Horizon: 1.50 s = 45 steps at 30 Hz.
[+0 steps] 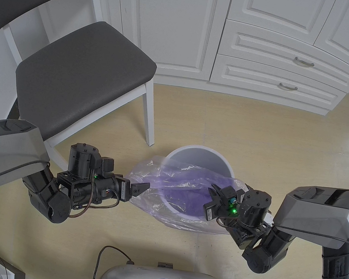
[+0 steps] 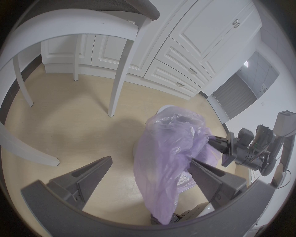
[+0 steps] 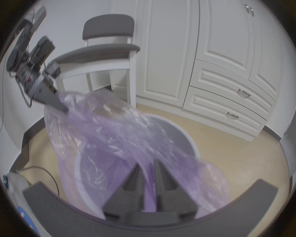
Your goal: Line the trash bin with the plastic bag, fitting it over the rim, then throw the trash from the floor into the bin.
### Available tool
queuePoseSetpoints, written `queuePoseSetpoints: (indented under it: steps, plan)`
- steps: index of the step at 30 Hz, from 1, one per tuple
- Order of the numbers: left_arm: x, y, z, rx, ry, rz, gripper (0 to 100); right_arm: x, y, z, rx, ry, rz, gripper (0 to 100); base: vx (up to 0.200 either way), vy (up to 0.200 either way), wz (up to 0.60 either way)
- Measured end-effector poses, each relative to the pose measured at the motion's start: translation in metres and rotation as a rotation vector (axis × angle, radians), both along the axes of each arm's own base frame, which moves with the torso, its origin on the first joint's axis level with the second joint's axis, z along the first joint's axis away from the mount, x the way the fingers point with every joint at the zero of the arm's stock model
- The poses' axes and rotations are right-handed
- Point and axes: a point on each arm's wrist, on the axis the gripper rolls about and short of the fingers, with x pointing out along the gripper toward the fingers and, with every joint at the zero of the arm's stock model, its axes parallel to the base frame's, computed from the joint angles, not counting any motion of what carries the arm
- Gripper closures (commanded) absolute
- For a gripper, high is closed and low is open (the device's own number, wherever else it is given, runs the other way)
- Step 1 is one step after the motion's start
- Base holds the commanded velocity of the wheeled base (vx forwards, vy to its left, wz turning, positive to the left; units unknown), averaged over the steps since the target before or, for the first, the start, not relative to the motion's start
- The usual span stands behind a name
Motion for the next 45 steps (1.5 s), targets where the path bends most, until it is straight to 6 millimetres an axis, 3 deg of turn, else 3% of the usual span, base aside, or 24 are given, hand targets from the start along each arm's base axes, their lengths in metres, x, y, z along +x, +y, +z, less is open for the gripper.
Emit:
queuePoseSetpoints:
  steps: [13, 23, 32, 38, 45]
  plan:
    - [-0.001, -0.001, 0.005, -0.039, -0.1, -0.012, 0, 0.031, -0.002, 0.042, 0.318, -0.088, -0.038, 100, 0.0, 0.0, 0.0]
    - [-0.005, -0.006, 0.005, -0.066, -0.148, -0.025, 0, 0.064, 0.012, 0.055, 0.485, -0.136, -0.099, 100, 0.0, 0.0, 0.0]
    - [-0.006, -0.015, 0.018, -0.169, -0.234, -0.031, 0, 0.094, 0.019, 0.045, 0.532, -0.175, -0.186, 100, 0.0, 0.0, 0.0]
    - [-0.009, -0.021, 0.029, -0.279, -0.282, -0.036, 0, 0.102, 0.02, 0.036, 0.536, -0.173, -0.201, 100, 0.0, 0.0, 0.0]
    - [-0.012, -0.022, 0.029, -0.294, -0.273, -0.044, 0, 0.109, 0.021, 0.034, 0.565, -0.192, -0.202, 100, 0.0, 0.0, 0.0]
